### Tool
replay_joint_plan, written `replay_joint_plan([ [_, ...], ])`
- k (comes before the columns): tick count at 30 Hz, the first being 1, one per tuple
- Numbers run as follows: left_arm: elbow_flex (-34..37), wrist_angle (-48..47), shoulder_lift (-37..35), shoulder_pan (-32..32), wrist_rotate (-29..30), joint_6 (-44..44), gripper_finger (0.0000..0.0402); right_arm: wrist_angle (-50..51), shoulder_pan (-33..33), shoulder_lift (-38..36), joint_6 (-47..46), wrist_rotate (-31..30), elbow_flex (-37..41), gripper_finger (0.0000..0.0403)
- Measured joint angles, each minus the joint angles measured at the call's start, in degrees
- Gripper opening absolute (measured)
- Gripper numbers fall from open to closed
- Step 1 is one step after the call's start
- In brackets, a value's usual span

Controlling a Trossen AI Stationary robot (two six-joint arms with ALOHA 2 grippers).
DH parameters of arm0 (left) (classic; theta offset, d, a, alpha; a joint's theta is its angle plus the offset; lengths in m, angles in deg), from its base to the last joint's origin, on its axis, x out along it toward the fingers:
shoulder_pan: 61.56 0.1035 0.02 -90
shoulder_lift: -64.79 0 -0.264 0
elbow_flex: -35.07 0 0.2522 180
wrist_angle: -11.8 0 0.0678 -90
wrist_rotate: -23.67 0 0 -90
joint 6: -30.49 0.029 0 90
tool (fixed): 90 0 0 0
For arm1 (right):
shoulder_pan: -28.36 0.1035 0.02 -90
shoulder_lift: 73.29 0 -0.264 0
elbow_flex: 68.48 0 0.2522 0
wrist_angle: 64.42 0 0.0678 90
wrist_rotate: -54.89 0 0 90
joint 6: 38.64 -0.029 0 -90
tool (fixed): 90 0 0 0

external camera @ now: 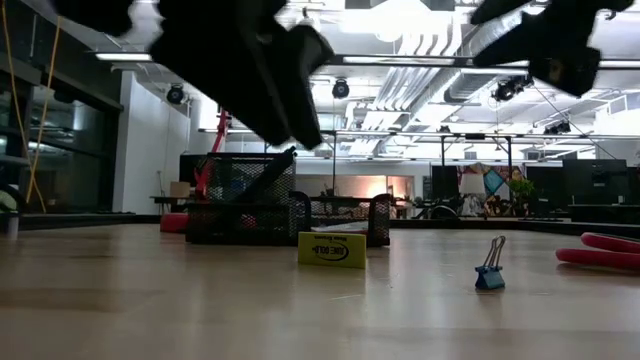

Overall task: Pick and place office supplies into organizer
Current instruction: Put the eraser into the desk organizer

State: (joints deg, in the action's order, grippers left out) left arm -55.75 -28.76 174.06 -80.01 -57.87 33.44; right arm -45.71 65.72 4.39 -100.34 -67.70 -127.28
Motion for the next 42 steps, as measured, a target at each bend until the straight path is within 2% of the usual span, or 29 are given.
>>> replay_joint_plan([
  [2,-0.27,3.27,1.58,1.33,-2.54,-0.22,0.0170,1.10,1.19,-1.42,-1.23,-2.59,0.06,0.0135],
  [5,-0.16,4.24,3.18,3.30,-3.40,-1.65,0.0155,2.11,3.25,-3.05,-2.11,-6.47,0.06,0.0134],
  [9,-0.33,5.05,4.59,5.69,-8.54,-3.26,0.0143,2.40,5.16,-3.83,-2.82,-9.87,0.04,0.0134],
  [12,0.09,3.25,5.24,6.27,-7.02,-3.33,0.0141,1.75,5.57,-3.99,-3.87,-11.40,0.00,0.0134],
  [14,-0.33,5.28,5.94,6.61,-6.82,-3.27,0.0142,1.92,6.03,-3.99,-3.99,-12.10,0.06,0.0134],
  [18,-0.16,4.21,6.78,6.52,-8.95,-3.29,0.0146,1.19,6.21,-3.99,-4.27,-12.55,0.04,0.0134],
  [31,-0.15,2.74,7.88,6.45,-7.89,-3.31,0.0130,-0.03,6.19,-3.99,-4.29,-14.34,0.04,0.0134],
  [42,-0.12,2.02,8.77,6.48,-6.28,-3.24,0.0075,-0.17,6.19,-3.99,-4.31,-15.36,0.04,0.0134],
])
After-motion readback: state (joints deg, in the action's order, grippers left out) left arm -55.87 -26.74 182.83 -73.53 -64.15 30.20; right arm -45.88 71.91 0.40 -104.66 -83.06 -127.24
